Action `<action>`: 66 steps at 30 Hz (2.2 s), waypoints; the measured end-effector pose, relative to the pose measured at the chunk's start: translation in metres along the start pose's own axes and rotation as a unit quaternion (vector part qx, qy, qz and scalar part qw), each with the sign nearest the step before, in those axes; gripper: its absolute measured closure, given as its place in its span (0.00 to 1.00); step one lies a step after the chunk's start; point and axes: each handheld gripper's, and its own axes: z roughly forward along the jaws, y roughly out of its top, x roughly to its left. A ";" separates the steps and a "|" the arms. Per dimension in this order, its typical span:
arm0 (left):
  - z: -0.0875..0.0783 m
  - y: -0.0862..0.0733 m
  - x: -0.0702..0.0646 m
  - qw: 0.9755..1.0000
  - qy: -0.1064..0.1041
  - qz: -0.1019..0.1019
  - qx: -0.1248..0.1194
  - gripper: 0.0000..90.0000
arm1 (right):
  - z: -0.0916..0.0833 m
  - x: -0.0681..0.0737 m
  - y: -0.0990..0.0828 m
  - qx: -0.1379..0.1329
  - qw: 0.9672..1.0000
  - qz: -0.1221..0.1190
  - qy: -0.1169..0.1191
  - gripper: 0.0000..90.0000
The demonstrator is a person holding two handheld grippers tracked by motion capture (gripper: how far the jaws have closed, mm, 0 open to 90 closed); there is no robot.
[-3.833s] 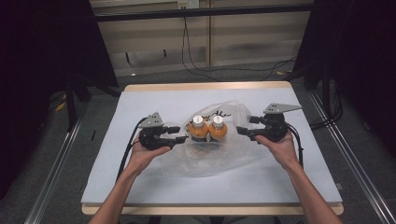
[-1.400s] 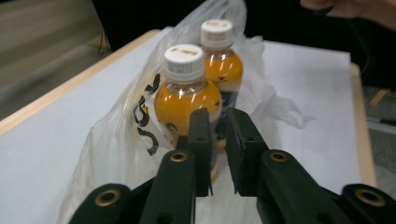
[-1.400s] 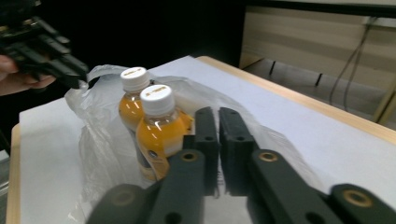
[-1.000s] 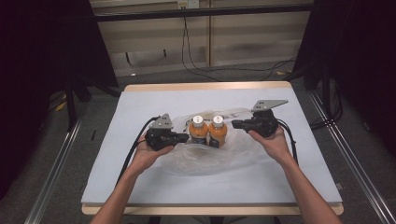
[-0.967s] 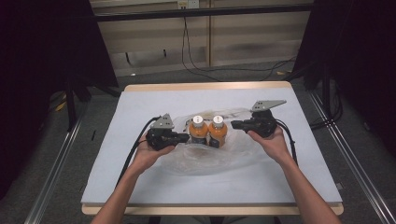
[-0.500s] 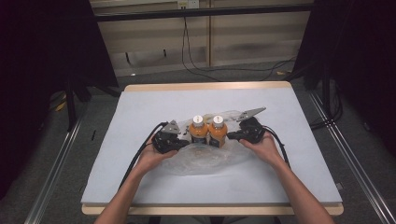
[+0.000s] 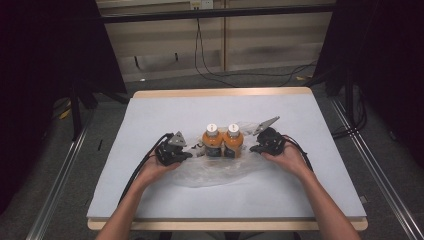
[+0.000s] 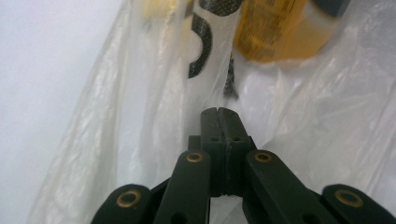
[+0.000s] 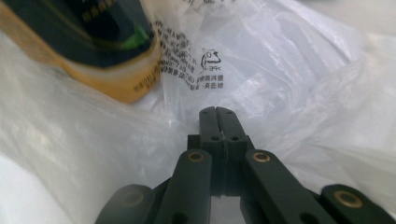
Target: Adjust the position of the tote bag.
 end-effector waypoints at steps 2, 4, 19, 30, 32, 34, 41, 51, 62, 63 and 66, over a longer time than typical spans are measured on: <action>-0.003 -0.003 0.002 1.000 0.003 -0.005 0.001 1.00 | -0.003 0.003 0.001 0.021 0.999 -0.016 -0.019 1.00; -0.004 -0.003 0.000 1.000 0.010 0.000 0.007 1.00 | -0.005 0.004 0.000 0.030 0.999 -0.036 -0.028 1.00; -0.019 -0.019 0.011 0.999 0.031 -0.007 0.027 1.00 | -0.045 -0.025 -0.045 0.096 0.993 -0.026 -0.058 1.00; -0.029 -0.028 0.017 0.999 0.026 -0.006 0.035 1.00 | -0.051 -0.026 -0.052 0.104 0.992 -0.038 -0.057 1.00; -0.031 -0.031 0.016 0.999 0.029 -0.008 0.039 1.00 | -0.051 -0.023 -0.052 0.107 0.991 -0.046 -0.062 1.00; -0.032 -0.032 0.017 0.999 0.027 -0.013 0.036 1.00 | -0.050 -0.022 -0.051 0.109 0.991 -0.051 -0.065 1.00; -0.035 -0.034 0.017 0.999 0.015 -0.013 0.042 1.00 | -0.051 -0.021 -0.051 0.115 0.990 -0.050 -0.063 1.00; -0.035 -0.033 0.020 0.999 0.002 -0.048 0.019 1.00 | -0.052 -0.023 -0.052 0.105 0.992 -0.031 -0.063 1.00; -0.039 -0.026 0.016 0.997 -0.018 -0.067 -0.043 1.00 | -0.055 -0.024 -0.052 0.054 0.998 -0.020 -0.040 1.00; -0.039 -0.026 0.016 0.997 -0.018 -0.067 -0.043 1.00 | -0.055 -0.024 -0.052 0.054 0.998 -0.020 -0.040 1.00; -0.045 -0.022 0.015 0.994 -0.026 -0.074 -0.079 1.00 | -0.063 -0.025 -0.050 0.014 1.000 -0.007 -0.023 1.00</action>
